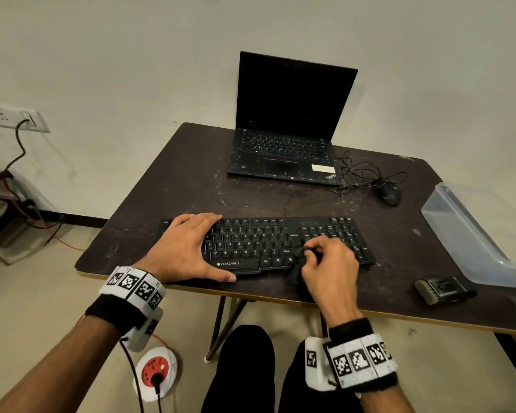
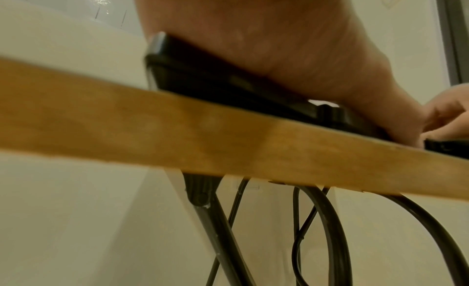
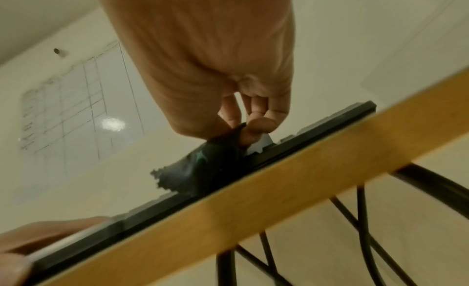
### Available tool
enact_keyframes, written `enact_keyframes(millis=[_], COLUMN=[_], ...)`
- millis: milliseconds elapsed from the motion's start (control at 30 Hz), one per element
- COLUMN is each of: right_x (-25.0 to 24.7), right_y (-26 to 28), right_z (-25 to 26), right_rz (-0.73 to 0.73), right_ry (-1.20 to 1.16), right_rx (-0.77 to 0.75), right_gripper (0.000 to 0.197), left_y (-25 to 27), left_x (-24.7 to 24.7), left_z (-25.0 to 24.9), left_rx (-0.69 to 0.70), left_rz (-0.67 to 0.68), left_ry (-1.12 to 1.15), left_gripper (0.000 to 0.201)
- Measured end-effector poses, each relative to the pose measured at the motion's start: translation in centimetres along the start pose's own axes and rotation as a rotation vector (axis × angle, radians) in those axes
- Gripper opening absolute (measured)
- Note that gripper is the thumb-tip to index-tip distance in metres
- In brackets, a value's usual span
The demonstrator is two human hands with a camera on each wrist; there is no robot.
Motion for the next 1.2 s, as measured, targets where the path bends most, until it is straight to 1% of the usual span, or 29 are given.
enact_keyframes(millis=[33,67,133,167,200,267,367,400,433,467,567,600,633,667,767,800,833,900,967,1000,1033,1100,1200], right_x=[0.7,1.8,4.1,4.7,4.6,2.8,-1.1,-1.7,-1.7,-1.1,1.7,1.8,1.3,0.5,-3.2,-4.0,-4.2,-2.9,-0.8,-0.1,0.2,0.0,0.0], right_y=[0.6,1.3,3.3,3.8,3.8,2.1,-0.6,-1.0,-1.0,-0.7,1.4,1.6,1.2,0.4,-2.5,-3.0,-3.3,-2.8,-1.6,-1.2,-1.1,-1.5,-1.0], right_z=[0.7,1.7,3.8,4.1,3.8,1.8,-2.2,-2.8,-2.6,-2.0,0.4,0.5,0.2,-0.6,-3.7,-4.2,-4.2,-3.1,-1.5,-0.9,-0.6,-0.8,-0.9], right_rz=[0.009,0.057,0.201,0.249,0.265,0.205,0.064,0.034,0.022,0.043,0.242,0.268,0.252,0.202,0.040,0.016,0.015,0.099,0.262,0.321,0.348,0.344,0.332], right_ry=[-0.020,-0.052,-0.102,-0.122,-0.136,-0.128,-0.028,-0.006,0.007,-0.005,-0.082,-0.092,-0.091,-0.078,0.005,0.020,0.021,-0.036,-0.105,-0.109,-0.095,-0.092,-0.070], right_rx=[-0.024,-0.063,-0.181,-0.219,-0.228,-0.168,0.020,0.044,0.030,-0.002,-0.108,-0.114,-0.095,-0.062,0.106,0.140,0.140,0.086,0.018,-0.013,-0.034,-0.046,-0.049], right_gripper=[0.015,0.016,0.016,0.016,0.016,0.017,0.015,0.014,0.014,0.015,0.015,0.015,0.014,0.014,0.017,0.017,0.016,0.015,0.016,0.016,0.015,0.013,0.011], left_y=[0.0,0.0,0.0,0.0,0.1,0.2,0.2,0.2,0.1,0.1,0.1,0.2,0.2,0.3,0.2,0.2,0.3,0.3,0.0,-0.4,-0.7,-1.5,-3.3], left_x=[0.0,-0.1,-0.2,-0.2,-0.3,-0.3,-0.4,-0.3,-0.3,-0.2,-0.2,-0.2,-0.3,-0.3,-0.4,-0.3,-0.2,-0.1,-0.4,-0.7,-1.0,-1.2,-0.1], left_z=[0.0,-0.1,-0.3,-0.4,-0.4,-0.4,-0.4,-0.3,-0.4,-0.3,-0.2,-0.2,-0.3,-0.3,-0.3,-0.3,-0.3,-0.2,-0.6,-0.9,-1.3,-2.6,-5.9], left_rx=[0.004,0.011,0.029,0.034,0.033,0.021,0.007,0.008,0.012,0.014,0.019,0.022,0.026,0.028,0.018,0.017,0.015,0.015,0.011,-0.006,-0.028,-0.047,-0.006], left_rz=[-0.004,-0.007,-0.015,-0.019,-0.017,-0.005,0.003,0.002,-0.002,-0.001,0.008,0.010,0.011,0.012,0.013,0.018,0.017,0.030,0.067,0.100,0.147,0.224,0.259], left_ry=[0.002,0.001,-0.005,-0.008,-0.007,0.005,0.013,0.008,0.004,-0.001,-0.011,-0.012,-0.016,-0.019,-0.019,-0.020,-0.022,-0.027,-0.038,-0.050,-0.066,-0.097,-0.143], left_gripper=[0.141,0.141,0.140,0.139,0.139,0.139,0.137,0.136,0.137,0.138,0.138,0.138,0.139,0.139,0.138,0.138,0.138,0.138,0.140,0.142,0.144,0.154,0.167])
Point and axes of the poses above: each hand's wrist, its own y-axis away from the middle knuckle, its own x-axis out of the palm, z = x × y, the point moved 3 cm from there along -y, towards the middle knuckle, and after that the axes turned 4 degrees about -y, right-handed, at the moved point
